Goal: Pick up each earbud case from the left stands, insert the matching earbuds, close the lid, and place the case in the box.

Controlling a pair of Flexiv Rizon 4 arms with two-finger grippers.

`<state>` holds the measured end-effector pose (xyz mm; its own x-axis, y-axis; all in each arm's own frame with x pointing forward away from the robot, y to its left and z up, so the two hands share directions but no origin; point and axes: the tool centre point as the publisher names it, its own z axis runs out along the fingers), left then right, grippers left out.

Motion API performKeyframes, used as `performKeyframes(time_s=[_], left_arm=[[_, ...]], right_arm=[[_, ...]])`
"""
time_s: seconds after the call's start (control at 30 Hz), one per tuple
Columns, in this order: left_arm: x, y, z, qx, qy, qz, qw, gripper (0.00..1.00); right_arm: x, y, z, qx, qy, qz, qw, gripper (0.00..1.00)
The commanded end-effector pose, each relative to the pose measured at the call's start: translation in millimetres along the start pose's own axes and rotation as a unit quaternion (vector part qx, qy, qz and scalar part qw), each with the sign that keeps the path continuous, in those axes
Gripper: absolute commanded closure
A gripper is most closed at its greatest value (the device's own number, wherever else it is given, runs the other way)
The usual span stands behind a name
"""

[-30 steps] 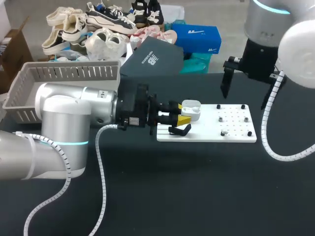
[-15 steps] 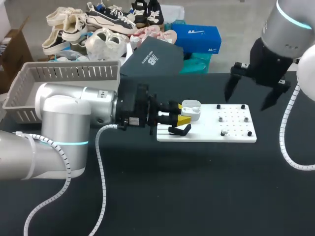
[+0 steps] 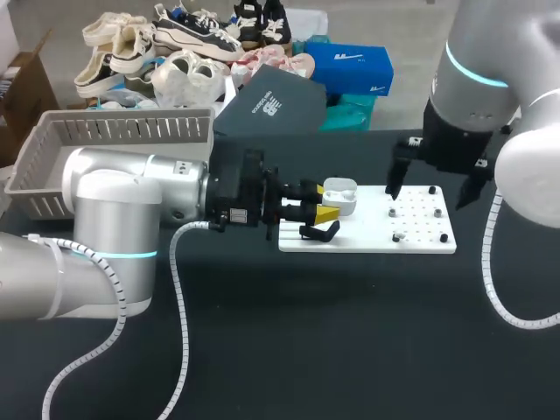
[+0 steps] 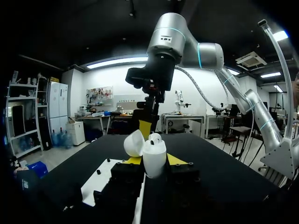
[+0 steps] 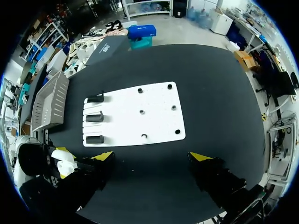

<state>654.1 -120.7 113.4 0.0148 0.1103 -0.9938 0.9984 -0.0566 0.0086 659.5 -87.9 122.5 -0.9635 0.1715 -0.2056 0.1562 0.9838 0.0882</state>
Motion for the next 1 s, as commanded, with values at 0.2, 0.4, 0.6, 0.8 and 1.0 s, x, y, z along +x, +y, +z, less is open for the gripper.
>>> performKeyframes(time_s=[0.2,0.4,0.6,0.8,1.0], left_arm=[[0.2,-0.6,0.0,-0.002,0.000,0.000,1.000,1.00],[0.2,-0.6,0.0,-0.002,0.000,0.000,1.000,1.00],[0.2,-0.6,0.0,-0.002,0.000,0.000,1.000,1.00],[0.2,-0.6,0.0,-0.002,0.000,0.000,1.000,1.00],[0.2,-0.6,0.0,-0.002,0.000,0.000,1.000,1.00]], right_arm=[[-3.8,7.8,32.0,0.019,0.015,0.057,0.998,0.00],[-11.6,8.5,37.1,-0.006,0.031,0.093,0.995,0.19],[-11.3,13.5,46.3,-0.012,0.047,0.088,0.995,0.30],[-9.2,16.4,56.4,-0.012,0.062,0.092,0.994,0.37],[-4.1,16.9,66.6,0.002,0.069,0.110,0.992,0.51]])
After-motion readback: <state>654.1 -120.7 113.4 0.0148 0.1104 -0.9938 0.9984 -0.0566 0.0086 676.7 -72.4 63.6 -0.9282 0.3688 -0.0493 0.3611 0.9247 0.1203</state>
